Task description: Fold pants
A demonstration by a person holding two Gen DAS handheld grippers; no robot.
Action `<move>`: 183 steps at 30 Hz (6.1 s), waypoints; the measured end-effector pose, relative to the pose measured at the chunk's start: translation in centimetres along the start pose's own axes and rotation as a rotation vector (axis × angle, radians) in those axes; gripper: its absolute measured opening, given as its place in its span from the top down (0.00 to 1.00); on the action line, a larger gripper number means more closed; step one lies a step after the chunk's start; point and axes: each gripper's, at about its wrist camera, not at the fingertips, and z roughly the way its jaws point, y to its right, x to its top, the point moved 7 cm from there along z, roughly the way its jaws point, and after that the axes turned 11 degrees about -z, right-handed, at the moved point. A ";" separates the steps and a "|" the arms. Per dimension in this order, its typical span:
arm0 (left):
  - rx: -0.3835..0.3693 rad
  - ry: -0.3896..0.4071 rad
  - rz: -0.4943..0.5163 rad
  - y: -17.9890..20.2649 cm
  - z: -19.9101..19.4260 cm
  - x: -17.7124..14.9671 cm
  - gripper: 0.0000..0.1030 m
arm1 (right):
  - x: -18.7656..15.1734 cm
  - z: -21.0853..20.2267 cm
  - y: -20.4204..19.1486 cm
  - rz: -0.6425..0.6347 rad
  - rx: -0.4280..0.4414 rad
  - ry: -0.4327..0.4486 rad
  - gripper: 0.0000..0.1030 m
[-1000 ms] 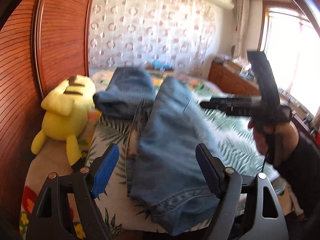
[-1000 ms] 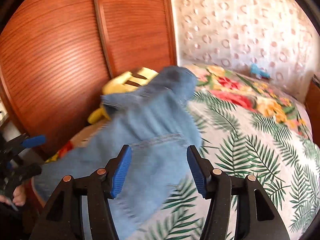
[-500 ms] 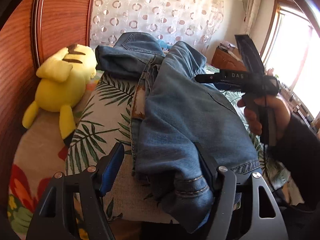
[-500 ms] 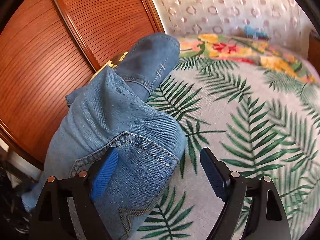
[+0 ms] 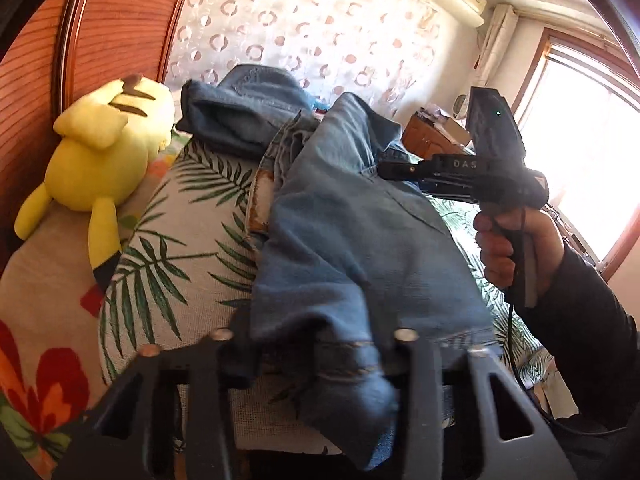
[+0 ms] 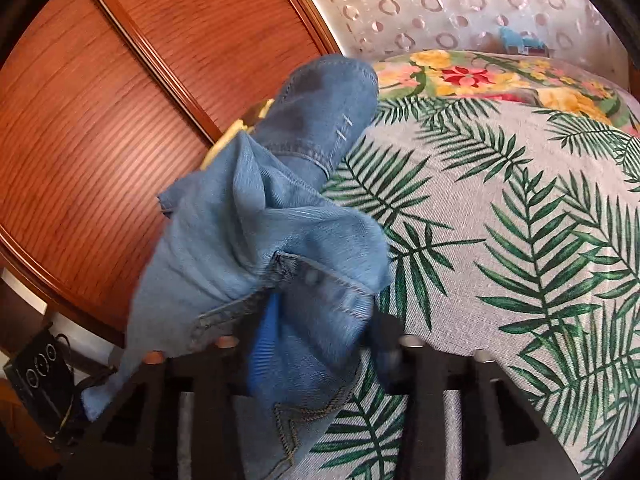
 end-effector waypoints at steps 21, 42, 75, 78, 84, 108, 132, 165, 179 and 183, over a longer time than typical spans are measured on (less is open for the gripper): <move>-0.037 0.262 0.070 2.2 -5.7 10.5 0.81 | 9.1 -11.2 -8.4 -0.320 -0.069 0.310 0.80; 0.209 0.121 0.042 -8.3 8.9 19.1 0.81 | 16.4 8.2 6.7 -0.156 -0.102 0.121 0.57; 0.177 0.231 0.217 4.1 1.4 16.3 0.00 | -2.7 -15.9 -2.6 -0.205 -0.320 0.272 0.57; 0.155 0.219 0.235 5.6 1.7 15.5 0.00 | -4.1 -17.3 -3.0 -0.196 -0.351 0.283 0.57; 0.108 0.203 0.263 8.9 2.0 13.6 0.00 | -6.7 -19.9 -3.7 -0.154 -0.394 0.292 0.49; 0.055 0.188 0.315 18.3 0.9 9.7 0.00 | -12.8 -31.4 -9.2 -0.107 -0.611 0.392 0.34; 0.073 0.231 0.302 19.0 -0.6 9.6 0.00 | -13.6 -31.7 -9.0 -0.108 -0.625 0.422 0.34; 0.080 0.248 0.302 19.2 -1.2 9.6 0.00 | -13.8 -31.7 -8.5 -0.113 -0.621 0.431 0.34; 0.080 0.250 0.304 19.2 -1.2 9.6 0.00 | -13.9 -31.6 -8.6 -0.111 -0.623 0.432 0.34; 0.080 0.250 0.303 19.2 -1.1 9.6 0.00 | -13.9 -31.6 -8.5 -0.111 -0.623 0.432 0.34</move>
